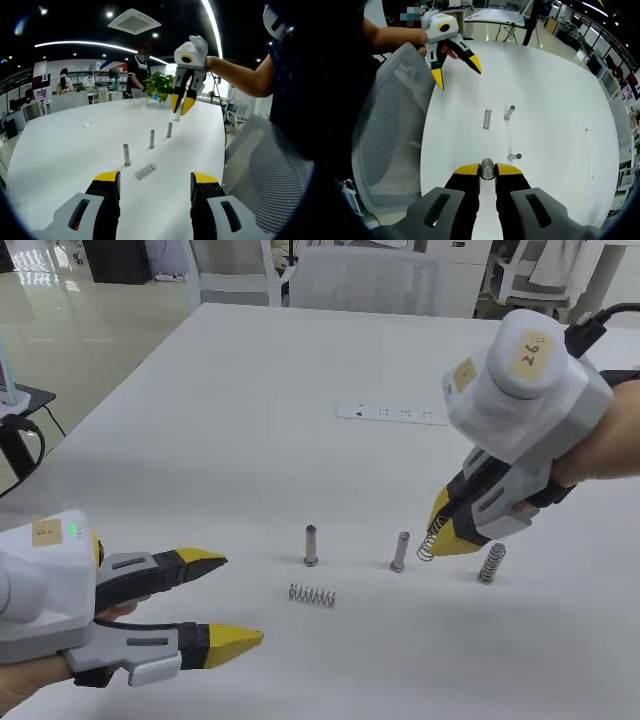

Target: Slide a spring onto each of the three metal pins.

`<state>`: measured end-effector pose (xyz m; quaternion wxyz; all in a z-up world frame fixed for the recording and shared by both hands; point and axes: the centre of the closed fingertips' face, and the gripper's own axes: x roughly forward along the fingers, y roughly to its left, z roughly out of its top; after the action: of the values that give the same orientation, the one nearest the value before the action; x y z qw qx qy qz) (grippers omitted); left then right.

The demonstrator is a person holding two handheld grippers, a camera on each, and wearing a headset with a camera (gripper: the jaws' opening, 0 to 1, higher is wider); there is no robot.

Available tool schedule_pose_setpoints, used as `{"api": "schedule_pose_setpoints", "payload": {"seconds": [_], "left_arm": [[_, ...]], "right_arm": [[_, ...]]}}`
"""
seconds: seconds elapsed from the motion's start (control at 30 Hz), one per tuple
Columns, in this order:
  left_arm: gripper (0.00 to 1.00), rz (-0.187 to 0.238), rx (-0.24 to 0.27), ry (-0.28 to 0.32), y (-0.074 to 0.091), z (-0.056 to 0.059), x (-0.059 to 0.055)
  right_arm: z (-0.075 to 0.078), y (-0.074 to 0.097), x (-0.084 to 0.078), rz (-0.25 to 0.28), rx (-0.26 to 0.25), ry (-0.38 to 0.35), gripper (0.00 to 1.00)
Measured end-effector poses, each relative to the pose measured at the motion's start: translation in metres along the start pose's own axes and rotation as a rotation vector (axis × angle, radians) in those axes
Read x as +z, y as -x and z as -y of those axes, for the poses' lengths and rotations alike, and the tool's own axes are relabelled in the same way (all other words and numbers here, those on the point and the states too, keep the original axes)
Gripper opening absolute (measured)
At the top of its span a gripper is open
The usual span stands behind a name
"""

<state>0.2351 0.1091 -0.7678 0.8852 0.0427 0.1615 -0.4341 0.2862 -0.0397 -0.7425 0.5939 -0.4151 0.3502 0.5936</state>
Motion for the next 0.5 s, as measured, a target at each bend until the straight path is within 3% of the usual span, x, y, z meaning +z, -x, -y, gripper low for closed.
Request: {"api": "schedule_pose_setpoints", "payload": {"seconds": [0.2, 0.5], "left_arm": [[0.51, 0.0, -0.001, 0.0, -0.001, 0.001, -0.001], [0.52, -0.005, -0.007, -0.007, -0.005, 0.003, 0.0]], "right_arm": [[0.015, 0.0, -0.009, -0.024, -0.028, -0.014, 0.09], [0.036, -0.005, -0.006, -0.034, -0.067, -0.018, 0.09]]}}
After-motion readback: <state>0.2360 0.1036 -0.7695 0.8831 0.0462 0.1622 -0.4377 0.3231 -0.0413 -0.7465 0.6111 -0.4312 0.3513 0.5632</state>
